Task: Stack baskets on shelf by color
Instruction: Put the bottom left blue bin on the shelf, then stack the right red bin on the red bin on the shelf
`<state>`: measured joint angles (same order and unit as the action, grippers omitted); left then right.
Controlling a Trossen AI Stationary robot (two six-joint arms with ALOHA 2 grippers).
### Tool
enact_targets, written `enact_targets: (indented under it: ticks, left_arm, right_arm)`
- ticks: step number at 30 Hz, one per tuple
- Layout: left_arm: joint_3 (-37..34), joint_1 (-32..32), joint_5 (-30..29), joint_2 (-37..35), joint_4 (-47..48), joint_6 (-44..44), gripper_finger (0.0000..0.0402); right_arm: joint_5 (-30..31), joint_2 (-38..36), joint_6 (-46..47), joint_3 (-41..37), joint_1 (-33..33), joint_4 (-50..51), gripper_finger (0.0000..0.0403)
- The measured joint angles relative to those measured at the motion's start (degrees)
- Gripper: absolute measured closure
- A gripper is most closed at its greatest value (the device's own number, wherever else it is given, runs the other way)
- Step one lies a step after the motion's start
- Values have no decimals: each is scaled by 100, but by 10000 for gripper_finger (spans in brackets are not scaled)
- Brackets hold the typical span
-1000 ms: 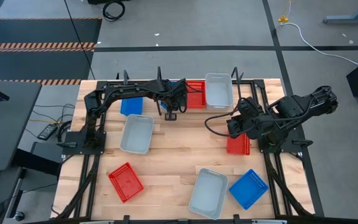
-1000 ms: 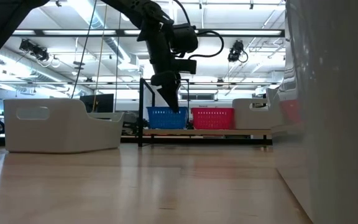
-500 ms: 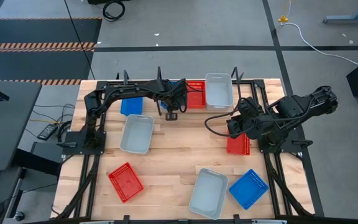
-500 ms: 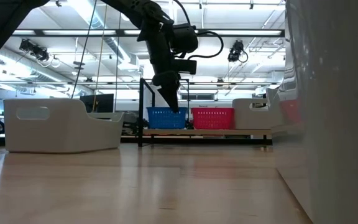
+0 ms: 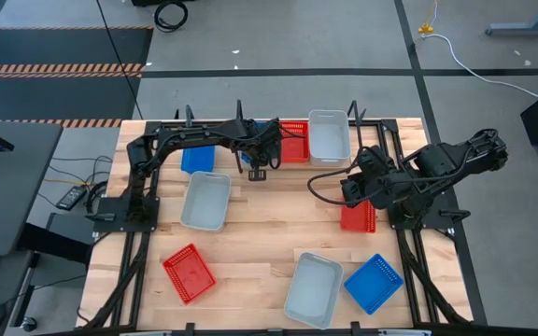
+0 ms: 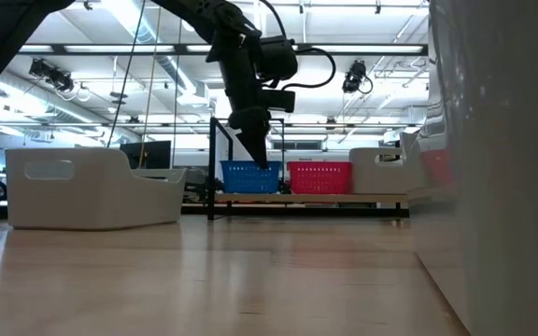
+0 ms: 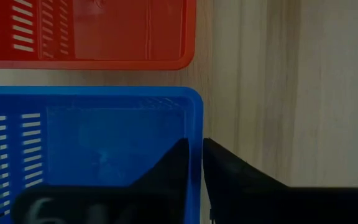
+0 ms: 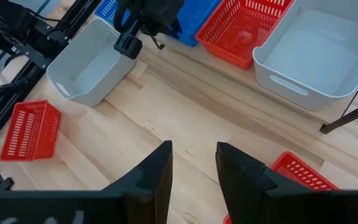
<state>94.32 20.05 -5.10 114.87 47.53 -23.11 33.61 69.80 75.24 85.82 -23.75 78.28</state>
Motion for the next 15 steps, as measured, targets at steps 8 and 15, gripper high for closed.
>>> enact_targets:
  ticks: [8, 15]
  left_arm:
    - [3, -4, -70, -4, -11, -49, 302]
    - [455, -4, -85, -15, 119, -68, 246]
  right_arm:
    - [0, 0, 0, 0, 0, 0, 274]
    - [0, 0, 0, 0, 0, 0, 274]
